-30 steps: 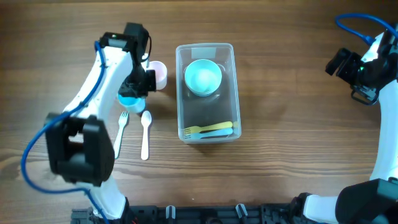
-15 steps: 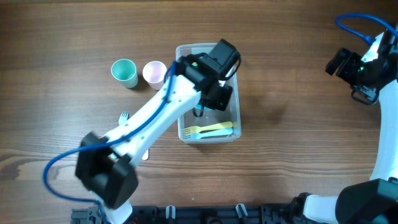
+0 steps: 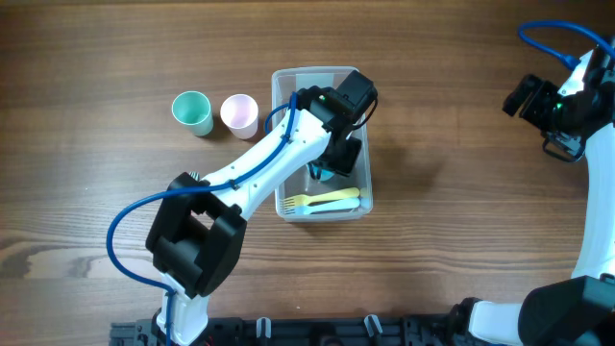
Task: Pack container
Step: 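Carry the blue cup into the container and release it, then grasp the pink cup with the left gripper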
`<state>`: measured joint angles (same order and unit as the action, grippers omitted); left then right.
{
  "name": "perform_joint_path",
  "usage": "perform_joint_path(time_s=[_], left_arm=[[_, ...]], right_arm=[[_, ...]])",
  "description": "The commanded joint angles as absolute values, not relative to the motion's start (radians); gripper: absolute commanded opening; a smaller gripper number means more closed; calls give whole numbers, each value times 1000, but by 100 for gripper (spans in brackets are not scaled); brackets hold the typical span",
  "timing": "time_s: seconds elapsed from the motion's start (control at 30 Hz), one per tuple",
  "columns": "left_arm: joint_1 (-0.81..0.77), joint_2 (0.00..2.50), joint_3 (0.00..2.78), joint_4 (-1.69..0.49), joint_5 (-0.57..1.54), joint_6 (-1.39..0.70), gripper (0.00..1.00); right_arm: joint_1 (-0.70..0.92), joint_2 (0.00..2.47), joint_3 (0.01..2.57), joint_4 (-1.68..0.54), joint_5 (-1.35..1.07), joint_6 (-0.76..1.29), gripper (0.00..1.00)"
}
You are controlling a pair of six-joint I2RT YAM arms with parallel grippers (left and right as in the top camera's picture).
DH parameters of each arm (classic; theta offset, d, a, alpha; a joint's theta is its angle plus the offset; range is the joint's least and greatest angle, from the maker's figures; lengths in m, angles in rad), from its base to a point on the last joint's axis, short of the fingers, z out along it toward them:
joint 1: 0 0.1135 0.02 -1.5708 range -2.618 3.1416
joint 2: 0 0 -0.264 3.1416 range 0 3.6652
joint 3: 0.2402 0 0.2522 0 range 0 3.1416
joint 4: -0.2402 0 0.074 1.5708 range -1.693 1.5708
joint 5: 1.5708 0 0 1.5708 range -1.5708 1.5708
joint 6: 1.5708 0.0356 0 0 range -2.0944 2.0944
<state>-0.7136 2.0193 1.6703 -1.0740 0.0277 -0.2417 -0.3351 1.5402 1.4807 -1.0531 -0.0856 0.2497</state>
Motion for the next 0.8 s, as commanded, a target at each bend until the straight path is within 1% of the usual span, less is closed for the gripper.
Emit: perform_joint_path(time_s=[0.0,0.03,0.07,0.13,0.2,0.23,0.27,0.3,0.37,0.4,0.53,0.63,0.77], left_arm=[[-696,1963,1747,-1155,9,-240,61],[-681,1921,1793,-1196,9,-241,63],[-665,1886,1816,-1209,9,-241,69],[-615,1797,1833,-1205,9,-241,84],[-509,1723,1833,-1222,5,-240,88],[-464,1715,1833,-1232,5,-240,88],[-413,1715,1833,-1242,5,-240,84],[-352,1731,1831,-1251,6,-241,77],[-264,1781,1831,-1254,6,-240,73],[-234,1815,1831,-1250,6,-240,74],[-205,1943,1831,-1214,14,-187,72],[-207,2035,1831,-1184,36,-76,71],[-211,2109,1831,-1159,52,-36,68]], right_arm=[[-336,1554,1480,-1050,-90,265,100],[-336,1554,1480,-1050,-90,265,100],[-336,1554,1480,-1050,-90,265,100],[-336,1554,1480,-1050,-90,265,100],[-336,1554,1480,-1050,-90,265,100],[-336,1554,1480,-1050,-90,265,100],[-336,1554,1480,-1050,-90,265,100],[-336,1554,1480,-1050,-90,265,100],[-336,1554,1480,-1050,-90,265,100],[-336,1554,1480,-1050,-90,265,100],[-336,1554,1480,-1050,-90,265,100],[-336,1554,1480,-1050,-90,265,100],[-336,1554,1480,-1050,-90,265,100]])
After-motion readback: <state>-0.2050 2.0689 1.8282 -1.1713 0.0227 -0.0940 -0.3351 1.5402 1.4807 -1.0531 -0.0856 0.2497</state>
